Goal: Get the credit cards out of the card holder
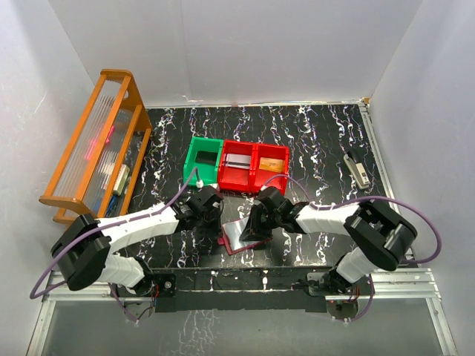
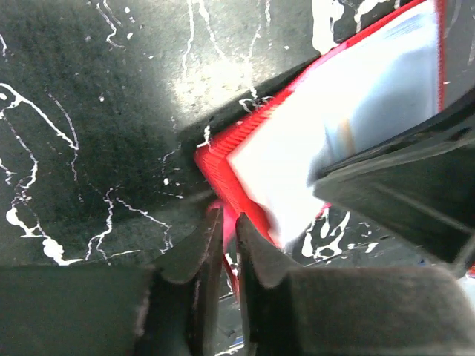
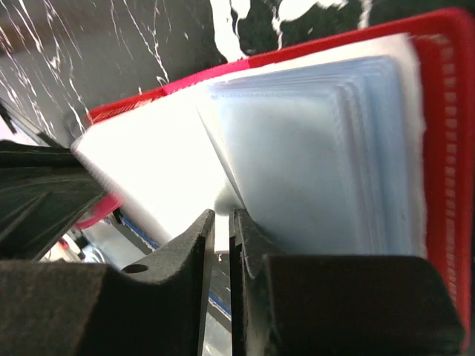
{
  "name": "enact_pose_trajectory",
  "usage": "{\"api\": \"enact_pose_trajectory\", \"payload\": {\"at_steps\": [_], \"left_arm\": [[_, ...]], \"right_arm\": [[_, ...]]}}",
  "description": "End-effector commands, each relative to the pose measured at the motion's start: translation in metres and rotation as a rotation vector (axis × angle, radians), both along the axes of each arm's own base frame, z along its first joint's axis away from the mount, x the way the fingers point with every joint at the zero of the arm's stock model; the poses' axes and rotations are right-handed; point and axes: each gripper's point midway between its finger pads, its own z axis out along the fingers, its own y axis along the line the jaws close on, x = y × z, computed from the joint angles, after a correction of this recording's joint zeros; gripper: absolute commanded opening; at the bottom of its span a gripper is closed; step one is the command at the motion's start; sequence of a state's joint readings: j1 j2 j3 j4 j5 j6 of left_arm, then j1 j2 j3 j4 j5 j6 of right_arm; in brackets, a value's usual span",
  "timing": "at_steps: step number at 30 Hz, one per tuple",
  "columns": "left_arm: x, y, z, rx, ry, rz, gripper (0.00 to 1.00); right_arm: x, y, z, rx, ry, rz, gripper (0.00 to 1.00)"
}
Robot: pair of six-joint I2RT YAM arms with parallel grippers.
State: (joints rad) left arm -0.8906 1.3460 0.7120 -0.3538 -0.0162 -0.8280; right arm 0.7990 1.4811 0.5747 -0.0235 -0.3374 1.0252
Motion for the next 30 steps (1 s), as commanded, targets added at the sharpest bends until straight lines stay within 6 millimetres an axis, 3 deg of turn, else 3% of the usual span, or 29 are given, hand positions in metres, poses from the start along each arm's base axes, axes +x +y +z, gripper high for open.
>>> {"api": "enact_pose_trajectory", "payload": {"at_steps": [1,2,5,9,14,20,26,30], "left_arm": [[0.007,-0.012,0.017,-0.098,-0.023,0.055,0.21],[0.007,-0.015,0.018,-0.120,-0.021,0.067,0.31],[0.004,-0.019,0.016,-0.181,-0.007,0.102,0.48],[-0.001,-0.017,0.005,-0.203,0.012,0.134,0.55],[-0.003,-0.005,-0.009,-0.124,0.031,0.167,0.55],[0.010,0.003,-0.015,-0.024,0.002,0.169,0.49],[0.012,0.003,-0.027,0.042,0.019,0.134,0.36],[0.008,0.013,-0.037,0.111,0.047,0.128,0.26]], "right_arm": [[0.001,0.024,0.009,0.066,-0.026,0.056,0.14],[0.001,0.022,0.005,0.053,-0.020,0.044,0.14],[-0.001,0.015,-0.004,0.028,-0.010,0.012,0.14],[-0.003,0.010,-0.009,0.009,-0.005,0.000,0.15],[-0.004,0.007,-0.009,0.011,-0.009,-0.006,0.15],[-0.004,0.009,0.001,0.038,-0.019,-0.009,0.16],[0.003,0.019,0.035,0.113,-0.077,0.004,0.18],[0.017,0.011,0.053,0.048,-0.143,-0.029,0.23]]}}
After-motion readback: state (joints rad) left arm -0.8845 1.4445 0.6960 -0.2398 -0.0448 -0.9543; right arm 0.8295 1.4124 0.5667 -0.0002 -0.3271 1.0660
